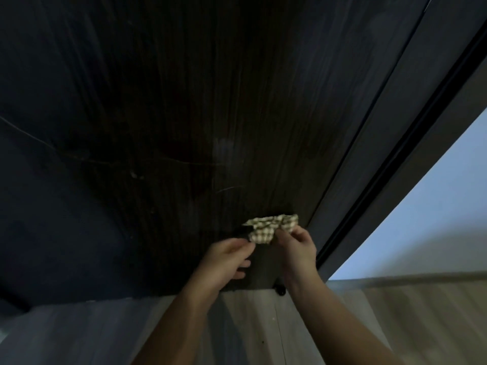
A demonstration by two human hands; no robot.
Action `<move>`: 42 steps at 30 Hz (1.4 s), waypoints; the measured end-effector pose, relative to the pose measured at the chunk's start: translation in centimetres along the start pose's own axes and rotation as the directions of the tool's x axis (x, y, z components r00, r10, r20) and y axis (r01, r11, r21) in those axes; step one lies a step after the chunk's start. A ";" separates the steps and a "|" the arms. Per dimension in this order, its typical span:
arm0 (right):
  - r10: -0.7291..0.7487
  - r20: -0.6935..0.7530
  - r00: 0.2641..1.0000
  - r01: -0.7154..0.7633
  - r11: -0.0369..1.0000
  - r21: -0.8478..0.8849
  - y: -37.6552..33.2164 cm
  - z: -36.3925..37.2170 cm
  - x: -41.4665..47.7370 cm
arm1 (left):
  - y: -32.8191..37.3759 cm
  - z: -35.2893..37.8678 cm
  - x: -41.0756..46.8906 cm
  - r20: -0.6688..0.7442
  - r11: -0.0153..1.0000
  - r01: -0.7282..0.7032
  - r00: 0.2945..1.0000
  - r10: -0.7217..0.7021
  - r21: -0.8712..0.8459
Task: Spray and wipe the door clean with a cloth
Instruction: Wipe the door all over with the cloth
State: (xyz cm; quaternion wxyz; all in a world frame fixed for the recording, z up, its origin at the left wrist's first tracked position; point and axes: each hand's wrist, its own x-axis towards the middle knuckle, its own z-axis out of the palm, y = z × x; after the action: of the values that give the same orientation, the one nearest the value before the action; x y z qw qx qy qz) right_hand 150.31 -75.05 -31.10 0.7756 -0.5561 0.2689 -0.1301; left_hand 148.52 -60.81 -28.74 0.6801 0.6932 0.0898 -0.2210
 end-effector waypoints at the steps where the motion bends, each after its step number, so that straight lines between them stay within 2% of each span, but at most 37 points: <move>1: 0.074 0.026 0.997 -0.076 0.995 0.064 0.1 0.6 -0.6 | -0.2 0.6 0.3 0.022 0.998 0.015 1.000 -0.013 -0.054; 3: 0.144 0.089 0.985 -0.152 0.985 0.079 0.1 1.4 -1.5 | -0.3 1.2 0.9 0.007 0.983 -0.013 1.000 0.015 -0.184; 7: 0.157 0.173 0.972 -0.161 0.987 0.007 -0.5 2.0 -2.1 | 0.3 1.2 1.4 -0.066 0.907 -0.079 0.996 0.056 -0.415; 10: 0.167 0.218 0.962 -0.174 0.985 0.014 -1.0 1.8 -2.2 | 0.5 1.4 1.8 -0.115 0.857 -0.075 0.993 0.019 -0.509; 14: 0.141 0.193 0.971 -0.138 0.990 -0.027 -2.5 2.6 -2.8 | 1.7 1.9 2.4 -0.227 0.762 -0.098 0.972 -0.065 -0.640; 17: 0.041 0.187 0.982 -0.039 0.999 -0.016 -4.8 4.3 -3.3 | 4.2 1.6 2.2 -0.359 0.736 -0.248 0.933 0.008 -0.630; 19: 0.030 0.178 0.984 -0.023 0.999 -0.036 -5.6 5.3 -3.5 | 5.3 1.3 1.9 -0.422 0.754 -0.317 0.905 0.058 -0.575; 24: 0.043 0.175 0.984 -0.031 0.997 -0.072 -5.8 6.0 -4.3 | 5.5 0.6 1.1 -0.481 0.781 -0.335 0.875 0.050 -0.527; 27: 0.002 0.259 0.966 0.023 0.996 -0.092 -6.8 6.7 -4.6 | 6.4 -0.1 0.9 -0.564 0.783 -0.434 0.815 0.131 -0.446; 30: 0.074 0.395 0.916 0.026 0.970 -0.241 -8.2 5.8 -4.1 | 6.5 0.2 0.4 -0.638 0.816 -0.486 0.744 0.197 -0.315; 32: 0.067 0.438 0.897 0.087 0.943 -0.321 -9.8 4.2 -3.2 | 6.4 0.6 0.3 -0.657 0.806 -0.502 0.727 0.198 -0.312; 33: -0.039 0.404 0.914 0.176 0.935 -0.308 -10.5 3.3 -2.6 | 6.5 0.9 0.3 -0.670 0.790 -0.524 0.714 0.203 -0.320; 34: -0.213 0.341 0.916 0.313 0.909 -0.274 -11.0 2.5 -2.1 | 6.7 1.1 0.4 -0.693 0.770 -0.562 0.685 0.227 -0.303; 35: -0.401 0.273 0.874 0.467 0.847 -0.252 -11.2 1.7 -1.7 | 6.7 1.5 0.4 -0.719 0.754 -0.606 0.640 0.272 -0.255; 36: -0.555 0.223 0.801 0.598 0.757 -0.264 -11.2 1.1 -1.5 | 6.8 1.8 0.3 -0.739 0.743 -0.646 0.584 0.336 -0.173; 37: -0.655 0.207 0.727 0.684 0.667 -0.296 -10.9 0.9 -1.3 | 6.6 2.1 0.2 -0.751 0.737 -0.674 0.513 0.416 -0.051; 39: -0.747 0.235 0.622 0.765 0.515 -0.385 -9.6 0.8 -1.1 | 6.0 2.7 0.2 -0.717 0.691 -0.671 0.340 0.609 0.269; 40: -0.777 0.253 0.576 0.789 0.449 -0.419 -8.8 0.8 -0.9 | 5.4 2.9 0.4 -0.658 0.637 -0.656 0.276 0.701 0.404; 41: -0.796 0.272 0.540 0.806 0.398 -0.438 -8.1 0.9 -0.8 | 4.9 3.1 0.6 -0.587 0.589 -0.635 0.251 0.769 0.500; 42: -0.802 0.289 0.523 0.813 0.368 -0.451 -7.4 1.0 -0.7 | 4.5 3.2 0.8 -0.520 0.556 -0.610 0.261 0.813 0.564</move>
State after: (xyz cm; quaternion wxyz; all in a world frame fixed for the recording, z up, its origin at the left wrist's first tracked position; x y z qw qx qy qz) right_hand 150.97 -76.46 -23.80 0.4254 -0.8087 -0.0208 -0.4057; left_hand 150.58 -64.39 -24.94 0.5100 0.7590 0.0029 0.4046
